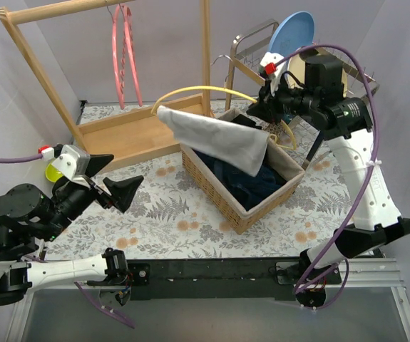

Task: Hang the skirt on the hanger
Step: Pass the hanger from the left arm to the right, then pass the hanger from the right arm to the left

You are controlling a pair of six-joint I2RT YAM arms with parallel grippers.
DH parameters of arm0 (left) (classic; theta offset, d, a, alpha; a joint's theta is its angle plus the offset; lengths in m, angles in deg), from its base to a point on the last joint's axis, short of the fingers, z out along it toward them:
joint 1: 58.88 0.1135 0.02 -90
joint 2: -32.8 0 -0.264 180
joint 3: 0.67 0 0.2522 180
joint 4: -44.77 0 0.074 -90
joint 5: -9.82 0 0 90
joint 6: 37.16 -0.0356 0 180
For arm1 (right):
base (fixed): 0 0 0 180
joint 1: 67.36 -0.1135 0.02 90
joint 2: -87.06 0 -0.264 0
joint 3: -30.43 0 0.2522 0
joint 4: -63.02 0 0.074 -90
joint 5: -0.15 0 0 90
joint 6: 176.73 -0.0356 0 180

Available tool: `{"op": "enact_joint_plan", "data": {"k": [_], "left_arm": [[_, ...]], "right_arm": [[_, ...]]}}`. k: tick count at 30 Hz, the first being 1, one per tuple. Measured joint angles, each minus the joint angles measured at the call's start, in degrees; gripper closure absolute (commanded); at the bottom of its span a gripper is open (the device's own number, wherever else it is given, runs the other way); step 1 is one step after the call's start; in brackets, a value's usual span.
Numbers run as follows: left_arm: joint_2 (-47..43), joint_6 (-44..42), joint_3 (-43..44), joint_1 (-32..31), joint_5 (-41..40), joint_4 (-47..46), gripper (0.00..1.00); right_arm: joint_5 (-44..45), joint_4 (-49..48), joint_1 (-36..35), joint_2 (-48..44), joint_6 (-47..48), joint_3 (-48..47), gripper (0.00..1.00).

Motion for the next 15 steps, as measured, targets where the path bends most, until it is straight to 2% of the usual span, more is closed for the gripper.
{"op": "enact_joint_plan", "data": {"k": [4, 9, 15], "left_arm": [[-0.5, 1.7, -1.9, 0.0, -2.5, -0.5, 0.02], [-1.0, 4.4, -9.2, 0.0, -3.2, -0.6, 0.02], [-3.4, 8.2, -15.1, 0.0, -3.1, -0.9, 0.02]], "right_arm": [[6.1, -3.3, -0.6, 6.3, -5.4, -7.4, 0.99], [15.1, -9.4, -2.6, 15.2, -10.1, -16.7, 0.99], [26.4, -18.1, -8.7, 22.5, -11.0, -21.0, 0.99]]}}
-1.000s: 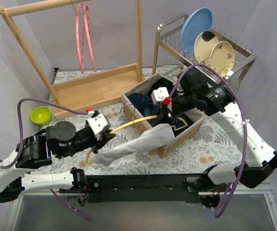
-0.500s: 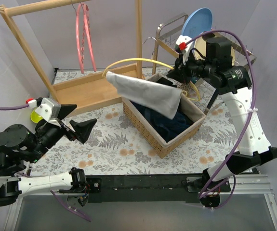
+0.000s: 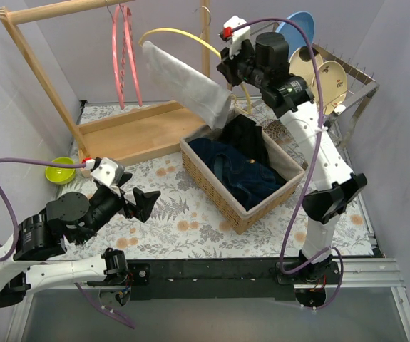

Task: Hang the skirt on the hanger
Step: Pass the hanger from the right arm to the left

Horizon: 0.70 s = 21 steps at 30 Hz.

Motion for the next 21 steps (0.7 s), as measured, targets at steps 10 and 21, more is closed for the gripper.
{"op": "enact_joint_plan", "data": {"k": [10, 21], "left_arm": [[-1.9, 3.5, -2.4, 0.0, 0.0, -1.2, 0.02], [-1.8, 2.1, -2.2, 0.0, 0.9, -2.5, 0.02]], "right_arm": [[8.5, -10.9, -2.5, 8.2, 0.2, -5.2, 0.99], [1.0, -1.3, -2.5, -14.0, 4.2, 17.3, 0.99]]}}
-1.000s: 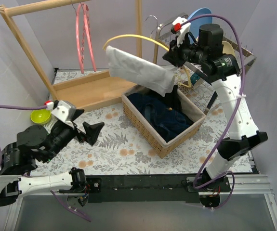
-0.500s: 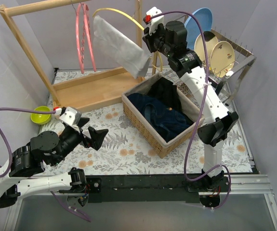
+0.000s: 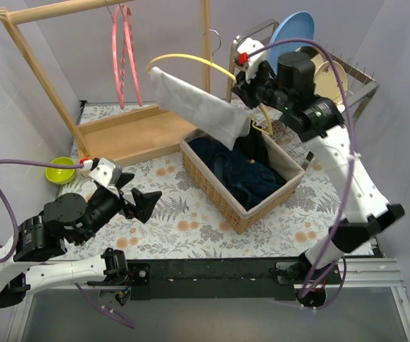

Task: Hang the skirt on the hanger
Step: Pass the hanger from the right arm to the left

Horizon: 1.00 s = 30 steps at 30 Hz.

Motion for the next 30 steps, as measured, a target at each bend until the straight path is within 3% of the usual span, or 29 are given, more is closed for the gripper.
{"op": "enact_joint_plan", "data": {"k": [11, 17, 23, 25, 29, 30], "left_arm": [[7.3, -8.1, 15.3, 0.0, 14.2, 0.0, 0.02], [11.5, -8.9, 19.6, 0.0, 21.2, 0.4, 0.02], [19.0, -7.2, 16.7, 0.0, 26.8, 0.9, 0.02], [21.1, -6.7, 14.4, 0.0, 28.2, 1.0, 0.06], [23.8, -6.0, 10.9, 0.0, 30.1, 1.8, 0.29], [24.0, -6.0, 10.6, 0.0, 30.5, 1.9, 0.58]], "right_arm": [[-17.8, 14.4, -0.5, -28.2, 14.9, 20.0, 0.99], [-27.8, 21.0, -0.8, -31.3, 23.1, 29.5, 0.99], [-34.6, 23.2, -1.2, -31.2, 28.0, 33.6, 0.99], [-36.8, 23.2, -1.2, -31.2, 29.1, 33.7, 0.99], [-40.9, 23.3, -1.3, -31.2, 31.1, 33.7, 0.99], [-41.7, 23.3, -1.3, -31.2, 31.7, 33.7, 0.99]]}}
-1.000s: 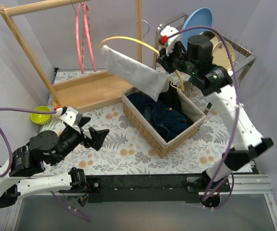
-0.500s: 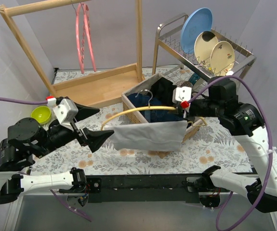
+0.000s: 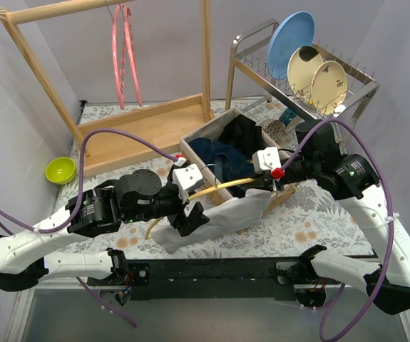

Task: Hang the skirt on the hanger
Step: Pass the hanger from the right arm to the left, then pass the hanger from the left arm to the right

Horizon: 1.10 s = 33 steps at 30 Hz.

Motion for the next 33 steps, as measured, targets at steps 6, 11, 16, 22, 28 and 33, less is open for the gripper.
{"op": "enact_joint_plan", "data": {"k": [6, 11, 16, 22, 28, 33], "left_arm": [[-0.7, 0.1, -0.1, 0.0, 2.4, -0.3, 1.0], [-2.5, 0.4, -1.3, 0.0, 2.9, -0.3, 1.0], [-5.6, -0.4, -3.2, 0.0, 0.9, 1.1, 1.0], [-12.9, -2.1, -3.2, 0.0, -1.3, 7.1, 1.0], [-13.4, -3.2, -3.2, -0.3, -1.1, 9.0, 1.0], [-12.9, -3.3, -3.2, -0.5, -3.2, 9.0, 0.65]], "right_arm": [[-3.2, -0.1, -0.2, -0.2, 1.7, 1.6, 0.99], [-5.3, -1.0, -0.5, 0.0, 1.7, 3.0, 0.78], [-7.4, 0.3, -0.8, 1.6, 2.7, 3.2, 0.66], [-9.8, 3.5, -0.6, 4.8, 5.6, 4.9, 0.66], [-12.0, 4.7, -0.9, 6.7, 6.5, 5.6, 0.99], [-12.2, 4.1, -0.3, 7.8, 3.6, 5.7, 0.99]]}}
